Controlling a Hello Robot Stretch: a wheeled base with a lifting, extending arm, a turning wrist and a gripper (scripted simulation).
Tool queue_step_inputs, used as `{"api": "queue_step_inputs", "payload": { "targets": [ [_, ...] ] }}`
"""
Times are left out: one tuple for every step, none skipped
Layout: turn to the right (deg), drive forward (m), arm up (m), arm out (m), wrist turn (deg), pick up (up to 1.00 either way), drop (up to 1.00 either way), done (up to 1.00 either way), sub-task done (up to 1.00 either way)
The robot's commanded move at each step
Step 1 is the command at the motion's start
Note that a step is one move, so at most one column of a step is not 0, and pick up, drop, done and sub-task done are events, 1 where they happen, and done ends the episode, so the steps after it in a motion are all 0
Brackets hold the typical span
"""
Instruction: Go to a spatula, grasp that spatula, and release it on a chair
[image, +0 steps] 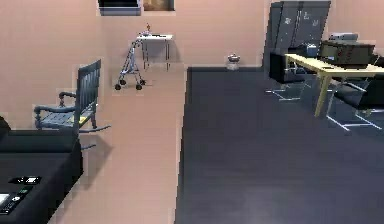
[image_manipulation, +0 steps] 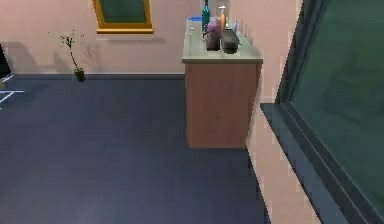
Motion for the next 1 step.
{"api": "queue_step_inputs", "payload": {
  "targets": [
    [45.0,0.00,0.00,0.00,0.0,0.00,0.00,0.00,0.00]
  ]
}}
